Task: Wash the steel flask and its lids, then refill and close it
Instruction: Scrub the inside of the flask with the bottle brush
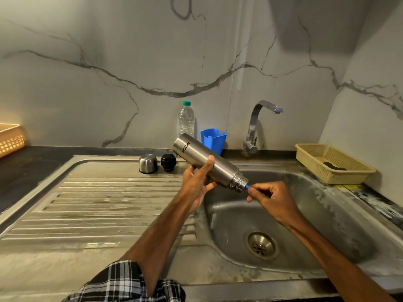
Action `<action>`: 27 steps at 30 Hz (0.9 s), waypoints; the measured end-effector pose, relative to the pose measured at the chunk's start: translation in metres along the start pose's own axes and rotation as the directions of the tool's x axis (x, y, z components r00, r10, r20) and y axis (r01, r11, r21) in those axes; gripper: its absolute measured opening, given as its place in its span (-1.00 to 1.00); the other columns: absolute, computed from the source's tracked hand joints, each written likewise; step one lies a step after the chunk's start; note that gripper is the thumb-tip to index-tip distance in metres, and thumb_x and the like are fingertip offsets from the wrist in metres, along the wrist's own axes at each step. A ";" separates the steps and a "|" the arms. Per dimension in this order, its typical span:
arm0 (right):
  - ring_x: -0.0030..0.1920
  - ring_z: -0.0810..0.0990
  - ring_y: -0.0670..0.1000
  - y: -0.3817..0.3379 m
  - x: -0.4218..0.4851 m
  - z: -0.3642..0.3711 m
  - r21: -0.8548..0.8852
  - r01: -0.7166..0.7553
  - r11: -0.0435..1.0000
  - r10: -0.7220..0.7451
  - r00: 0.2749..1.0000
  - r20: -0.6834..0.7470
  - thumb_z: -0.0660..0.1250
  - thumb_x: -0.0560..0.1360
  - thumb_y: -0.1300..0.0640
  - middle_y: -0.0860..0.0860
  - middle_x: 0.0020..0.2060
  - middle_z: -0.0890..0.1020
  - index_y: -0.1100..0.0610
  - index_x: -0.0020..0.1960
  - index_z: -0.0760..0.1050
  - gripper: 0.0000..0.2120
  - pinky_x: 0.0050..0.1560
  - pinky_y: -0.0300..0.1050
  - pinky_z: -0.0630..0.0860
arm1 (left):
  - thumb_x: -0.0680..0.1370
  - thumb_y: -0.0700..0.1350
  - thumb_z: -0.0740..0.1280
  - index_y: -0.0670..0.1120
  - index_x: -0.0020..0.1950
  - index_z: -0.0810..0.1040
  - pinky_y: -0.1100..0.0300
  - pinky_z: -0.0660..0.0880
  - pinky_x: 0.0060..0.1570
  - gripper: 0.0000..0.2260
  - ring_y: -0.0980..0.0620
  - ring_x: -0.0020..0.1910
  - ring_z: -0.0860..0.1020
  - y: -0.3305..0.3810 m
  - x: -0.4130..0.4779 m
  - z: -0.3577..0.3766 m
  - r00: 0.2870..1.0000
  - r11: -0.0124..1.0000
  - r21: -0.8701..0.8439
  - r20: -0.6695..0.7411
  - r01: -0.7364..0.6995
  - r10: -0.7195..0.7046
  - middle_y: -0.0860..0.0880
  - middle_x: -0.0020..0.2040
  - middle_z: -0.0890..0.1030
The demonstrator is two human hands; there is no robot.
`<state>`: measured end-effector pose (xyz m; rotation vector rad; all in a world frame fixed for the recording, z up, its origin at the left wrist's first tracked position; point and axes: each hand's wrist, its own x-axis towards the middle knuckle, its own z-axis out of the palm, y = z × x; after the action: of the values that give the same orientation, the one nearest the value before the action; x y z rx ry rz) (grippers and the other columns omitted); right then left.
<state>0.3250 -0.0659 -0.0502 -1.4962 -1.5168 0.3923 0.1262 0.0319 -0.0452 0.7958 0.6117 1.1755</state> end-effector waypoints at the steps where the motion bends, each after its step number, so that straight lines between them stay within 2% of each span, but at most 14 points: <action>1: -0.23 0.70 -0.07 -0.002 0.000 0.002 -0.016 0.017 1.000 -0.016 1.000 0.005 0.43 0.52 0.24 -0.08 -0.31 0.73 0.07 -0.10 0.72 -0.88 -0.13 -0.20 0.54 | 0.43 -0.03 0.54 -0.15 0.41 0.41 -0.15 0.62 0.11 -0.39 -0.16 0.27 0.60 0.000 -0.001 0.001 1.000 1.000 0.010 -0.009 0.005 -0.005 -0.17 0.29 0.62; 3: -0.25 0.67 -0.19 -0.004 0.000 0.003 -0.035 0.038 0.999 -0.037 0.999 0.026 0.44 0.52 0.23 -0.12 -0.29 0.73 0.02 -0.03 0.70 -0.87 -0.17 -0.32 0.53 | 0.37 -0.01 0.57 -0.14 0.42 0.39 -0.13 0.65 0.02 -0.30 -0.15 0.25 0.61 0.001 -0.002 0.001 1.000 1.000 0.003 -0.026 0.010 -0.010 -0.16 0.29 0.61; 5: -0.28 0.65 -0.18 -0.001 0.000 -0.001 -0.053 0.034 0.998 -0.030 0.998 0.064 0.44 0.52 0.22 -0.12 -0.28 0.73 -0.03 -0.01 0.68 -0.83 -0.18 -0.28 0.54 | 0.42 -0.09 0.56 -0.14 0.40 0.42 -0.06 0.67 -0.11 -0.39 -0.12 0.20 0.64 0.005 0.000 -0.003 0.998 1.000 -0.024 -0.057 -0.007 0.005 -0.16 0.26 0.63; 8: -0.22 0.68 -0.17 0.008 0.001 -0.013 -0.128 0.001 0.992 0.008 0.998 0.065 0.45 0.50 0.22 -0.14 -0.27 0.73 -0.03 0.02 0.68 -0.82 -0.14 -0.31 0.57 | 0.47 -0.17 0.54 -0.16 0.37 0.45 0.00 0.67 -0.18 -0.49 -0.10 0.14 0.67 0.014 0.005 -0.010 0.992 0.997 -0.062 -0.117 -0.053 0.045 -0.16 0.23 0.65; 10: -0.15 0.68 -0.21 0.012 0.004 -0.018 -0.116 -0.028 0.993 0.027 1.000 -0.009 0.46 0.49 0.24 -0.14 -0.20 0.73 0.06 0.09 0.68 -0.80 -0.08 -0.37 0.56 | 0.48 -0.18 0.53 -0.17 0.37 0.44 0.01 0.67 -0.19 -0.49 -0.11 0.16 0.67 0.016 0.006 -0.013 0.989 0.995 -0.076 -0.140 -0.062 0.051 -0.18 0.23 0.65; 13: -0.08 0.67 -0.18 0.008 0.006 -0.003 -0.107 -0.028 0.994 0.018 0.995 -0.093 0.48 0.48 0.26 -0.03 -0.08 0.73 0.13 0.12 0.67 -0.77 -0.01 -0.34 0.53 | 0.46 -0.17 0.54 -0.19 0.41 0.41 0.00 0.67 -0.17 -0.44 -0.10 0.12 0.68 0.010 0.003 -0.009 0.992 0.997 -0.068 -0.120 -0.037 0.029 -0.17 0.21 0.66; 18: -0.05 0.63 -0.22 0.005 0.004 -0.001 -0.113 0.001 0.994 -0.015 0.993 -0.116 0.46 0.49 0.25 -0.07 -0.04 0.71 0.12 0.17 0.65 -0.74 -0.02 -0.37 0.48 | 0.45 -0.18 0.54 -0.21 0.40 0.43 0.01 0.67 -0.15 -0.43 -0.09 0.10 0.70 0.010 0.004 -0.005 0.994 0.995 -0.074 -0.100 -0.062 0.054 -0.17 0.20 0.67; 21: -0.06 0.63 -0.18 0.010 0.003 -0.015 -0.165 0.015 0.986 -0.041 0.987 -0.158 0.44 0.51 0.25 -0.03 -0.05 0.71 0.13 0.15 0.66 -0.78 -0.06 -0.36 0.48 | 0.36 -0.12 0.57 -0.19 0.41 0.42 -0.01 0.68 -0.17 -0.33 -0.13 0.19 0.66 0.015 0.005 -0.009 0.990 0.989 -0.120 -0.118 -0.087 0.073 -0.19 0.26 0.63; 24: -0.12 0.65 -0.01 0.008 0.004 -0.004 -0.213 0.053 0.976 -0.099 0.972 -0.214 0.43 0.51 0.27 0.04 -0.16 0.70 0.15 0.07 0.70 -0.84 -0.11 -0.15 0.55 | 0.43 -0.14 0.54 -0.19 0.40 0.43 -0.01 0.67 -0.15 -0.41 -0.11 0.16 0.67 0.010 0.002 -0.006 0.993 0.994 -0.097 -0.109 -0.057 0.046 -0.18 0.24 0.65; 27: -0.17 0.64 -0.04 0.003 0.005 0.002 -0.218 0.071 0.973 -0.122 0.965 -0.231 0.42 0.52 0.26 0.01 -0.22 0.69 0.14 -0.01 0.70 -0.88 -0.16 -0.21 0.51 | 0.48 -0.16 0.52 -0.19 0.39 0.43 0.00 0.67 -0.15 -0.47 -0.09 0.13 0.68 0.011 0.004 -0.005 0.994 0.995 -0.082 -0.092 -0.061 0.053 -0.17 0.21 0.66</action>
<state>0.3261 -0.0598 -0.0515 -1.5596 -1.4605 -0.0111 0.1175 0.0389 -0.0390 0.6957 0.6122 1.2867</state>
